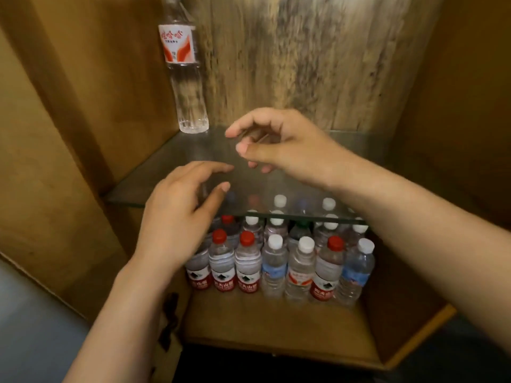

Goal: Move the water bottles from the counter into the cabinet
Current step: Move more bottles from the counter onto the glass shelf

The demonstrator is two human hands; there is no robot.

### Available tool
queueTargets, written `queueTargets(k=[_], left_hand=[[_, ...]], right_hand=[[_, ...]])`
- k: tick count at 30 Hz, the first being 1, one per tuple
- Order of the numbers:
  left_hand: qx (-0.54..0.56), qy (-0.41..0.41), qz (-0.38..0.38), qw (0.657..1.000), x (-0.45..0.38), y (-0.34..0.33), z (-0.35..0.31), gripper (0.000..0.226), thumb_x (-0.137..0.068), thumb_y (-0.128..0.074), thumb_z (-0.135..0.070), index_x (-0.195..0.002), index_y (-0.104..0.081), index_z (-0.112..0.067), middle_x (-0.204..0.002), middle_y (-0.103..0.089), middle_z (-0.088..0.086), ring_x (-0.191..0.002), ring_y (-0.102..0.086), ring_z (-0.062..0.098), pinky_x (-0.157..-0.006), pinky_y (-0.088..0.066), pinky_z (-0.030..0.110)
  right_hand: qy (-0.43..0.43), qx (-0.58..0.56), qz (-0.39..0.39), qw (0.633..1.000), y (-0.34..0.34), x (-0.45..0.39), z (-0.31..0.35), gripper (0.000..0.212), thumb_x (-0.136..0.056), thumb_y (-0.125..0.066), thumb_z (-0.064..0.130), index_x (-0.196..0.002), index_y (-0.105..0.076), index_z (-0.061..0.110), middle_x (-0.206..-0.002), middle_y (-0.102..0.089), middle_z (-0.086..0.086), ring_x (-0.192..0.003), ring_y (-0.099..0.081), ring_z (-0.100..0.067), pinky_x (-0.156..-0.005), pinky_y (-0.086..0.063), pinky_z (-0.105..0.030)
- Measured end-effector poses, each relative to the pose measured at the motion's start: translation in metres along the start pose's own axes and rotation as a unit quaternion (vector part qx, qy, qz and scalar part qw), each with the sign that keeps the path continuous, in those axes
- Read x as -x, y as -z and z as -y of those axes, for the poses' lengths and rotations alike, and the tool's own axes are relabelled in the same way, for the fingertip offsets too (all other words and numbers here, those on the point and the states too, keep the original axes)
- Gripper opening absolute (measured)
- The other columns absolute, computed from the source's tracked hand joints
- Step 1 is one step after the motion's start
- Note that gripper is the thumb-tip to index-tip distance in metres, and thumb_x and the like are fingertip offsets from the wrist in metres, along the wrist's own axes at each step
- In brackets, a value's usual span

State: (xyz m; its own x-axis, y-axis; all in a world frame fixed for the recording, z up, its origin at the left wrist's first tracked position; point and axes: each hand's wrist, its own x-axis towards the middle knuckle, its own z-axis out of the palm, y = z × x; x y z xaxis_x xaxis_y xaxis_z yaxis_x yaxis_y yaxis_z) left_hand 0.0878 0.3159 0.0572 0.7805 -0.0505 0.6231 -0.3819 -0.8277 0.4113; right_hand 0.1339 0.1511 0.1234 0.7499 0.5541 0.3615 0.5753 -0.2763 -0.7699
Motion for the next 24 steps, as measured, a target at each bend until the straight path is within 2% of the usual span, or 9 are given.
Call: queueTargets(k=[1,3,5,7,10,14,17,21,24], left_hand=[[0.014,-0.018,-0.013,1.0,0.01,-0.002,-0.007,0.021,-0.091,-0.055,-0.02,-0.111,-0.063,-0.021,-0.107,-0.064,-0.006,-0.101,-0.059,0.016,-0.085,-0.049,0.041],[0.034,-0.043,-0.031,0.998,0.029,-0.008,-0.025,0.02,-0.091,-0.052,-0.022,-0.107,-0.064,-0.021,-0.1,-0.063,-0.012,-0.094,-0.059,0.011,-0.082,-0.048,0.029],[0.062,-0.051,-0.03,0.996,0.047,-0.018,-0.045,0.02,-0.092,-0.049,-0.025,-0.104,-0.065,-0.024,-0.095,-0.062,-0.019,-0.089,-0.059,0.004,-0.076,-0.045,0.018],[0.113,-0.049,-0.006,0.992,0.062,-0.035,-0.067,0.019,-0.092,-0.048,-0.027,-0.101,-0.064,-0.028,-0.095,-0.063,-0.021,-0.086,-0.06,-0.002,-0.073,-0.046,0.013],[0.181,-0.046,0.055,0.981,0.082,-0.072,-0.101,0.019,-0.09,-0.048,-0.028,-0.099,-0.065,-0.028,-0.089,-0.066,-0.02,-0.082,-0.062,-0.005,-0.068,-0.046,0.01],[0.251,-0.016,0.169,0.953,0.103,-0.134,-0.148,0.021,-0.088,-0.049,-0.031,-0.099,-0.066,-0.028,-0.08,-0.065,-0.022,-0.075,-0.061,-0.01,-0.063,-0.041,0.001],[0.256,0.008,0.243,0.936,0.12,-0.18,-0.177,0.017,-0.09,-0.054,-0.033,-0.101,-0.067,-0.032,-0.077,-0.065,-0.021,-0.076,-0.061,-0.007,-0.062,-0.041,0.003],[0.259,0.052,0.324,0.908,0.138,-0.235,-0.212,0.019,-0.086,-0.046,-0.039,-0.097,-0.058,-0.05,-0.095,-0.061,-0.029,-0.088,-0.058,-0.012,-0.072,-0.042,0.003],[0.285,0.093,0.35,0.887,0.147,-0.277,-0.229,0.025,-0.089,-0.052,-0.028,-0.097,-0.054,-0.052,-0.094,-0.064,-0.024,-0.092,-0.057,-0.01,-0.076,-0.043,0.005]], right_hand=[[0.016,0.005,-0.01,1.0,0.004,0.021,-0.004,0.015,-0.087,-0.059,0.006,-0.099,-0.062,0.015,-0.079,-0.059,0.003,-0.069,-0.057,-0.007,-0.064,-0.048,-0.018],[0.04,0.022,-0.035,0.998,0.012,0.063,-0.015,0.015,-0.087,-0.06,0.007,-0.099,-0.066,0.013,-0.084,-0.064,0.002,-0.075,-0.061,-0.009,-0.071,-0.05,-0.024],[0.045,0.047,-0.057,0.996,0.02,0.104,-0.027,0.014,-0.088,-0.06,0.01,-0.099,-0.068,0.014,-0.085,-0.066,0.008,-0.078,-0.062,-0.002,-0.07,-0.049,-0.018],[0.036,0.087,-0.078,0.993,0.029,0.144,-0.04,0.015,-0.088,-0.06,0.011,-0.098,-0.069,0.016,-0.085,-0.064,0.017,-0.08,-0.061,0.005,-0.069,-0.045,-0.01],[0.009,0.13,-0.094,0.987,0.043,0.197,-0.062,0.015,-0.088,-0.061,0.013,-0.099,-0.069,0.019,-0.087,-0.063,0.02,-0.084,-0.06,0.007,-0.069,-0.044,-0.008],[-0.035,0.104,-0.125,0.986,0.064,0.264,-0.091,0.016,-0.086,-0.061,0.015,-0.097,-0.07,0.022,-0.082,-0.061,0.025,-0.076,-0.061,0.005,-0.064,-0.042,-0.006],[-0.082,0.057,-0.16,0.982,0.077,0.306,-0.118,0.016,-0.085,-0.061,0.014,-0.095,-0.07,0.022,-0.078,-0.062,0.025,-0.07,-0.062,-0.001,-0.061,-0.047,-0.014],[-0.177,-0.005,-0.206,0.962,0.089,0.357,-0.169,0.019,-0.086,-0.061,0.008,-0.095,-0.07,0.02,-0.078,-0.067,0.013,-0.068,-0.064,-0.009,-0.061,-0.053,-0.023],[-0.247,-0.041,-0.232,0.94,0.096,0.385,-0.212,0.025,-0.087,-0.058,0.003,-0.093,-0.069,0.024,-0.079,-0.067,0.01,-0.07,-0.064,-0.005,-0.062,-0.051,-0.018]])
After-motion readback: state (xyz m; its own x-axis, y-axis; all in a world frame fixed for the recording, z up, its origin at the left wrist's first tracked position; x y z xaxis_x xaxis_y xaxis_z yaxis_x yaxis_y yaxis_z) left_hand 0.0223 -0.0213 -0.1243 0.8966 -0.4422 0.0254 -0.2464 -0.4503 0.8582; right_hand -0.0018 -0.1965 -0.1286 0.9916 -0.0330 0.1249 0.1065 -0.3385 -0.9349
